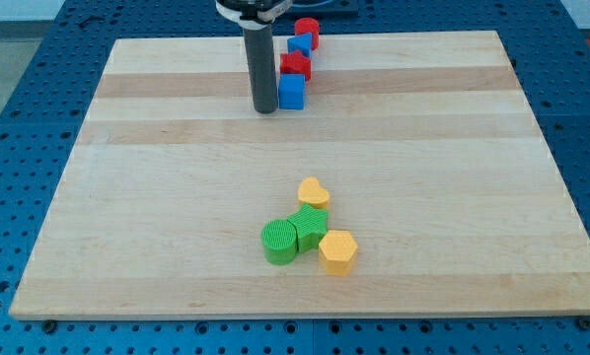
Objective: Move the yellow heart towards the blue cube
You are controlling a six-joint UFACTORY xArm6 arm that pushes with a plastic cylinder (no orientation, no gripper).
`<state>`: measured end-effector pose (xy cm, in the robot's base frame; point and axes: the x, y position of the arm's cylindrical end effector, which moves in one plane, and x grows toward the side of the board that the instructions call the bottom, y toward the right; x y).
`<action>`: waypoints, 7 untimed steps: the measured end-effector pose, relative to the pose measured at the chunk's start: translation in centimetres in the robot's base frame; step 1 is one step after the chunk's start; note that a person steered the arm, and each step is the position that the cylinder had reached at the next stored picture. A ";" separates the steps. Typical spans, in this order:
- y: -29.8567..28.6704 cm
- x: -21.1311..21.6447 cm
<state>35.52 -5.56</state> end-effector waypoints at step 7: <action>7.3 21.8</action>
<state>57.33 1.73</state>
